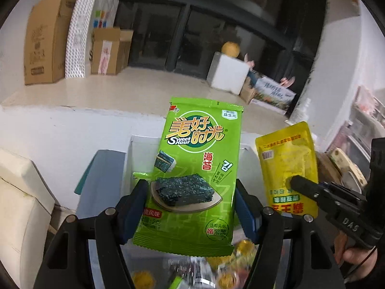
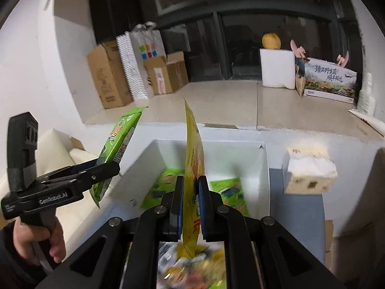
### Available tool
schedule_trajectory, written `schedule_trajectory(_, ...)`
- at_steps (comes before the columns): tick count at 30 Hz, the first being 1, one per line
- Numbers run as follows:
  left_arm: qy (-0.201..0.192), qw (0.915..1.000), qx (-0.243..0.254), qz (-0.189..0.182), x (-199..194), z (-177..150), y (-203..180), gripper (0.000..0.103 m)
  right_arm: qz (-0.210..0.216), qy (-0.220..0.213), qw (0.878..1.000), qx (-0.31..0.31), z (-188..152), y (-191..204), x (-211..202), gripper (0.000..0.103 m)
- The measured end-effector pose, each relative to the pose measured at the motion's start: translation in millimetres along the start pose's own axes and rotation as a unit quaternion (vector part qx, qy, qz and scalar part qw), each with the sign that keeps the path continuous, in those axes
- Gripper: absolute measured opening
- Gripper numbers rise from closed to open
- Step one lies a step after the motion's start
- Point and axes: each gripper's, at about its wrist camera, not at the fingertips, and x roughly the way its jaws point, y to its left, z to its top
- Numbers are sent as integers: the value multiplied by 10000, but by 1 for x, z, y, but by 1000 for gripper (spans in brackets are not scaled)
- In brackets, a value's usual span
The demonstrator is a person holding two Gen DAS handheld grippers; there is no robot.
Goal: Organize snacks
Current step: 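Drop the yellow packet and green seaweed packet into the white box with both tools, then move both tools back over the remaining snacks on the table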
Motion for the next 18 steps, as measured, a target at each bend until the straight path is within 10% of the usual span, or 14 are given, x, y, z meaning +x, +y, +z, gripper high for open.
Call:
schedule_trajectory(8, 359, 9982, 195, 449, 62, -1, -2, 88, -343, 563, 9977, 150, 9, -32, 67, 23)
schedule_trajectory(10, 380, 9973, 243, 576, 68, -5, 0, 103, -628, 600, 9960, 190, 9, -34, 73, 100)
schedule_trajectory(18, 499, 9961, 403, 614, 66, -16, 7, 103, -724, 313, 9966, 241, 9, -35, 59, 103)
